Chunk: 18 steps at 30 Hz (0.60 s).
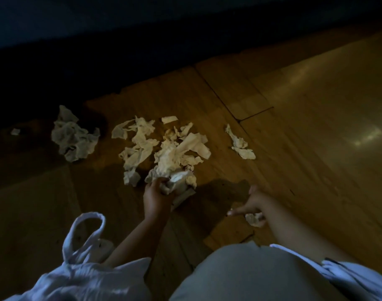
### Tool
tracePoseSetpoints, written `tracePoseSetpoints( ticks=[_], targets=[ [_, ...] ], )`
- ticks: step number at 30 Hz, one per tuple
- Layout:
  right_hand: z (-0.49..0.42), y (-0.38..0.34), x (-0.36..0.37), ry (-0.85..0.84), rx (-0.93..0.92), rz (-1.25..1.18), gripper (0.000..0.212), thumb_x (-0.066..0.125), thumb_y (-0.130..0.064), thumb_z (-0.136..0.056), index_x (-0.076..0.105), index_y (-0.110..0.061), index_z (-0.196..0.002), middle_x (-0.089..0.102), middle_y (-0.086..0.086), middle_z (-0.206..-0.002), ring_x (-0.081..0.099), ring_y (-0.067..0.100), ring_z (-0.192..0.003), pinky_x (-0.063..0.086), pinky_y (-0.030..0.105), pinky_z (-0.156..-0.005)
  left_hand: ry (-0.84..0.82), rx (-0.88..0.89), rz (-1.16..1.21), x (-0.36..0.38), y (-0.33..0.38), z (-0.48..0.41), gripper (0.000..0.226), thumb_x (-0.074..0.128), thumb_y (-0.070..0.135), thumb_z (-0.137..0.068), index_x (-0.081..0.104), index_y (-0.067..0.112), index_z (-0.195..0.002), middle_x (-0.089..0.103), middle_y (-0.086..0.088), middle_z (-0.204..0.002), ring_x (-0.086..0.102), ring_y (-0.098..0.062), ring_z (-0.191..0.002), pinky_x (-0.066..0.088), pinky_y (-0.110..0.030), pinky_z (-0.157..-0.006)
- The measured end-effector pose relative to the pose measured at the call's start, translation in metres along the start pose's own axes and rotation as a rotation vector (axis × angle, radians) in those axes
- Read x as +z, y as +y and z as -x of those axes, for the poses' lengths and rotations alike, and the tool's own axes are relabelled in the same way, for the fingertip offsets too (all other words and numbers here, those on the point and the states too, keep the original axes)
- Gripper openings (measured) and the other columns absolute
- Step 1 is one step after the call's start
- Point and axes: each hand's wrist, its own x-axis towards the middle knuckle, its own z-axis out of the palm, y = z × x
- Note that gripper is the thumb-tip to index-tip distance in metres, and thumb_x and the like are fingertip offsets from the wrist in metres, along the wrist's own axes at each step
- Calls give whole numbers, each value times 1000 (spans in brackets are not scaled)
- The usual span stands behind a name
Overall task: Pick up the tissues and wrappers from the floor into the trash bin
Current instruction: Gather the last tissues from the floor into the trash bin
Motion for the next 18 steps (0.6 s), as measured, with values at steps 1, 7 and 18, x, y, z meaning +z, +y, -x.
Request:
tracePoseSetpoints(
  ticks=[1,7,18],
  targets=[
    [-1,-6,6,33,-38,-21,118,84,-29,-64,3,-13,-148,15,17,-155,29,36,-138,39,48,-107,12,3,26,0,1,0,44,70,10,-79,55,19,-119,46,-6,-130,55,-20,-108,53,-22,-71],
    [-3,-45,16,186,-263,1,32,63,-5,-84,57,-2,-116,58,14,-122,57,21,-99,50,25,-74,52,-10,191,-13,1,3,51,70,11,-79,47,25,-122,49,-4,-127,58,-23,-105,53,-26,-65],
    [-52,-53,-45,637,-363,-781,30,57,3,-87,57,8,-116,53,23,-127,55,32,-111,41,11,-57,161,-68,338,-34,-4,-6,38,66,10,-82,53,17,-117,48,1,-114,59,-16,-88,50,-24,-61]
  ],
)
